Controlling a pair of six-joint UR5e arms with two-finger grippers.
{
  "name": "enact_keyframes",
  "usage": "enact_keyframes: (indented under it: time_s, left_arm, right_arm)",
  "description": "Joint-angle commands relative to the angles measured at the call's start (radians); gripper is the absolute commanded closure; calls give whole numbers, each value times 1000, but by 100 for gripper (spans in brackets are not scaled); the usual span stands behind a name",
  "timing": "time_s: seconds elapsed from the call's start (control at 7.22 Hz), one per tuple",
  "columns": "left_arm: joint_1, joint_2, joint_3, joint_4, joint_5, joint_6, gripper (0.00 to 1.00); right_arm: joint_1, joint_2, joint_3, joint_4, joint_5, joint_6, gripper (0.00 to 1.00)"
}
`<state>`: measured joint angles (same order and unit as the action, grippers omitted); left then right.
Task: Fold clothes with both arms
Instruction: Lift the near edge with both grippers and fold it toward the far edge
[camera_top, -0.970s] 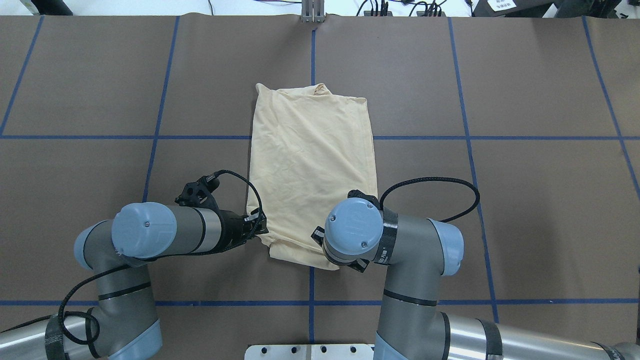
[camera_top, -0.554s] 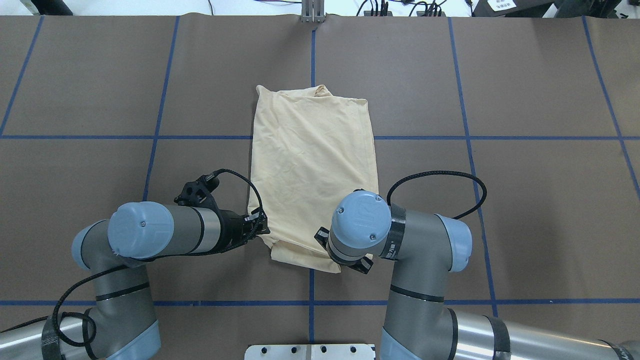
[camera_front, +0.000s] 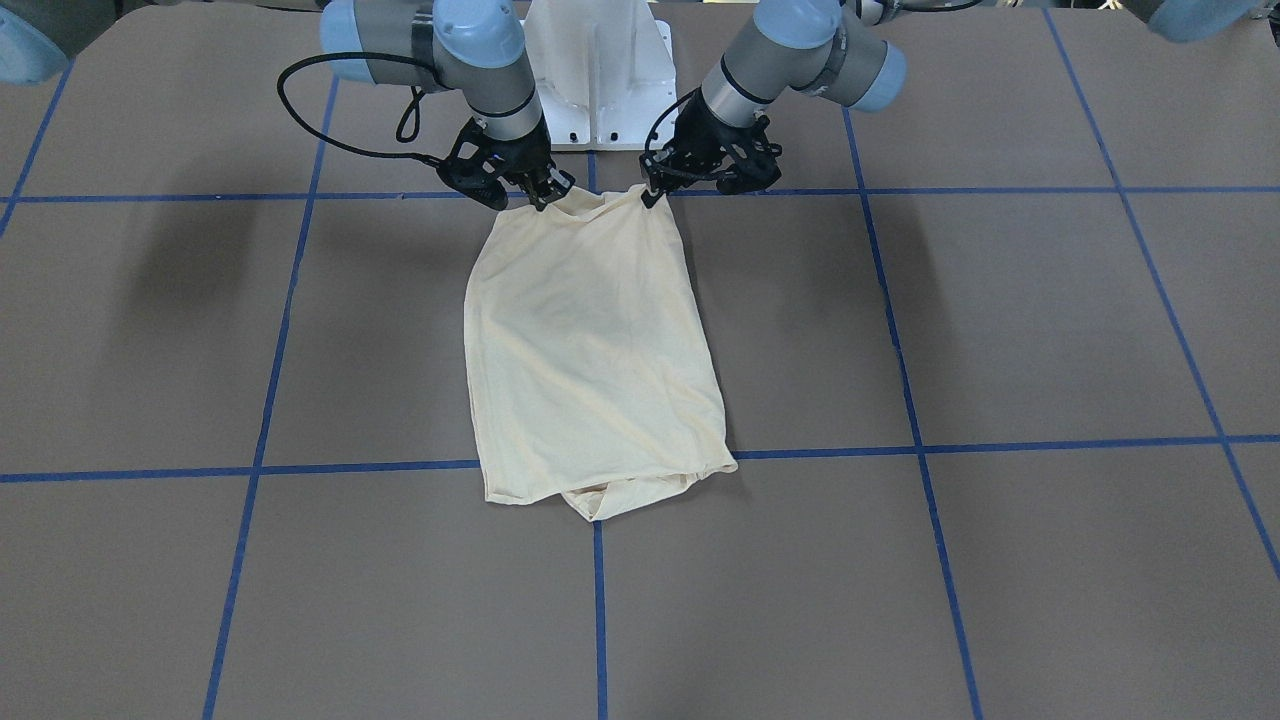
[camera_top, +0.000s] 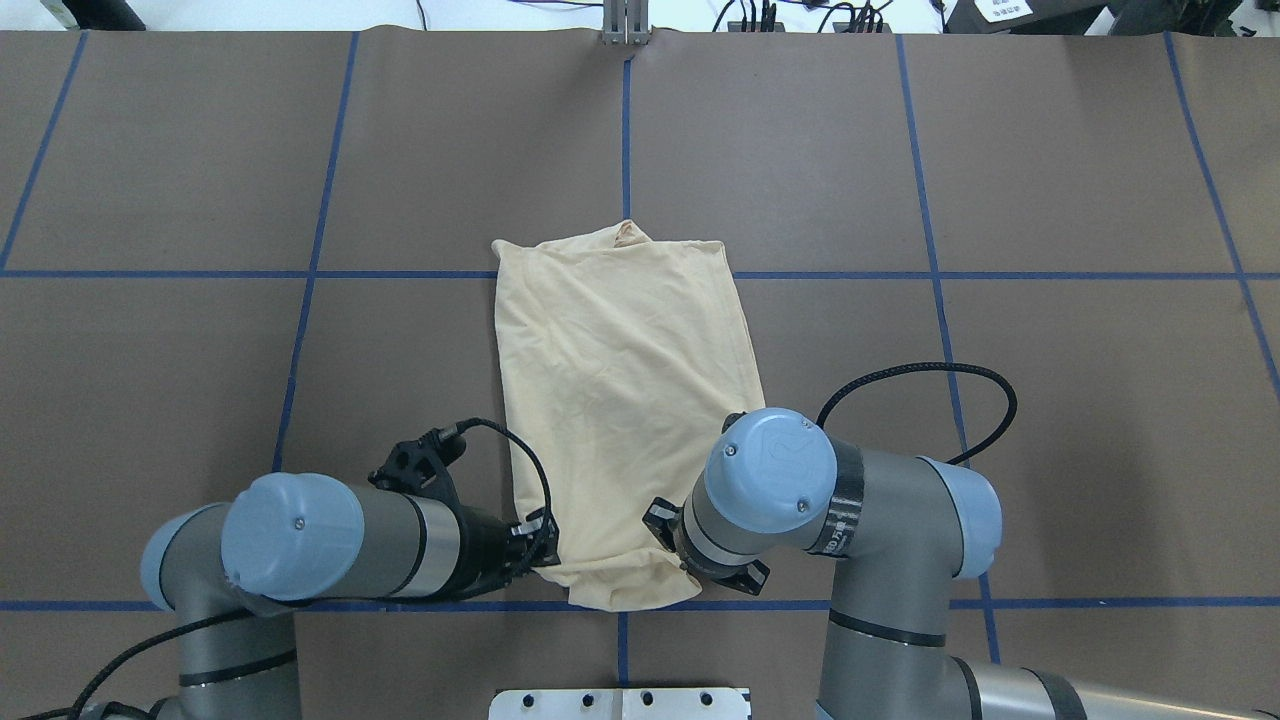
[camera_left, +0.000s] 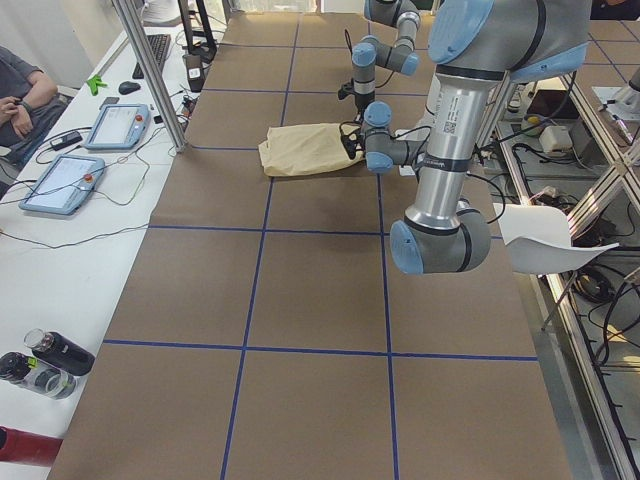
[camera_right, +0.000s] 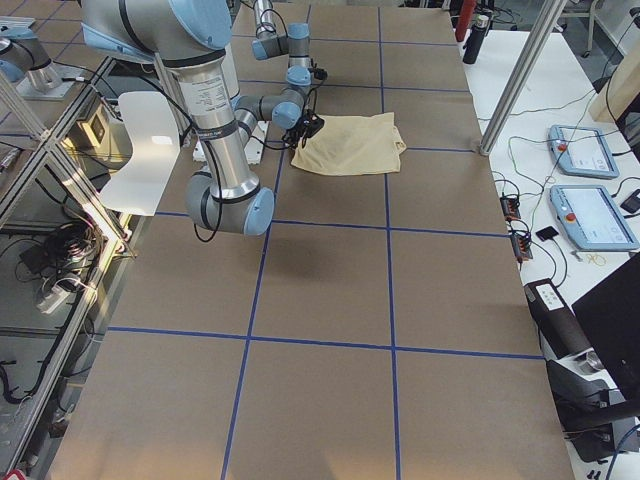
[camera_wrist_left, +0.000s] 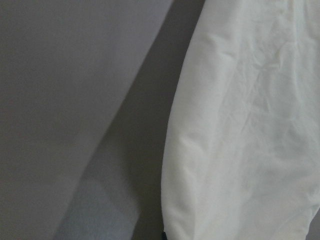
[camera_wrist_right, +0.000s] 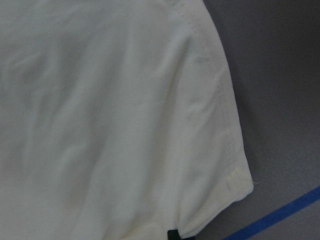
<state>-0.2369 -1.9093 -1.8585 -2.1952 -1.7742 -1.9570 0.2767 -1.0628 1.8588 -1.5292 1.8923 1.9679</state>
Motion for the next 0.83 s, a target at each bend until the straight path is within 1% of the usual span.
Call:
enact_keyframes:
  time_s: [0.0, 0.28, 0.55, 0.69]
  left_arm:
    - [70, 13, -13, 8, -2, -34, 100]
    - [48, 30, -39, 9, -7, -34, 100]
    - [-30, 30, -74, 9, -7, -33, 100]
    - [-71, 26, -82, 9, -8, -28, 100]
  right_arm:
    - [-25, -19, 33, 0, 5, -3, 100]
    - [-16, -13, 27, 0, 4, -24, 100]
    - [47, -3, 28, 1, 5, -58, 100]
    - [86, 10, 31, 1, 8, -104, 100]
